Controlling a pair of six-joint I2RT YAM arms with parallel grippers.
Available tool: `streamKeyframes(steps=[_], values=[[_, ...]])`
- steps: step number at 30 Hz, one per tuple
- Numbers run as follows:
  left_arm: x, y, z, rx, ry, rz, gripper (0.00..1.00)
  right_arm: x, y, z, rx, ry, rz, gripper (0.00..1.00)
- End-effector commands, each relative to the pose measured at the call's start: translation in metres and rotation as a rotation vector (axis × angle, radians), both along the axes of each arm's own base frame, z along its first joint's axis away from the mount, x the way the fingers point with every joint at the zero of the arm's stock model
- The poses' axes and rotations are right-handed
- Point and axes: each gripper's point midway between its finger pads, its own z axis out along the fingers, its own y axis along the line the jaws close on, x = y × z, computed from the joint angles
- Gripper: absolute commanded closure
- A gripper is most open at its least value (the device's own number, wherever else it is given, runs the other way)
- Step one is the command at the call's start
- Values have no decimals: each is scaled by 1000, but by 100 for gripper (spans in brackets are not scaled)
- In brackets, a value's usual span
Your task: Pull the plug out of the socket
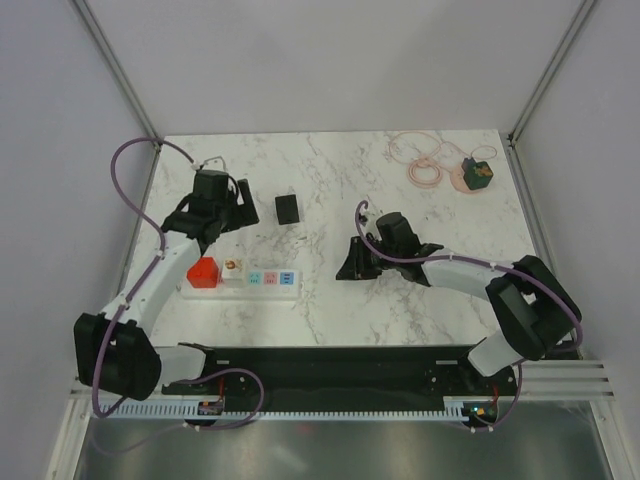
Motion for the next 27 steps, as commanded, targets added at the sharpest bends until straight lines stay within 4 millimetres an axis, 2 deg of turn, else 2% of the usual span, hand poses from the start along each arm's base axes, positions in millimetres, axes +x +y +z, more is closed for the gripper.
streamKeyframes(steps=[1, 6, 10, 15, 23, 27], values=[[-43, 1, -14, -25, 89, -51, 7, 7, 26, 16, 73, -37, 59, 68], [-61, 13, -24, 17, 121, -29, 11, 6, 49, 19, 96, -34, 97, 67], [-72, 20, -40, 34, 177, 5, 12, 1, 61, 16, 95, -28, 129, 66], [-82, 23, -63, 71, 264, -2, 14, -1, 65, 11, 91, -14, 141, 65], [-84, 16, -68, 69, 277, -6, 19, -3, 65, 7, 89, -6, 150, 64], [-84, 11, -77, 79, 312, -10, 19, -2, 67, 7, 90, -5, 153, 64]])
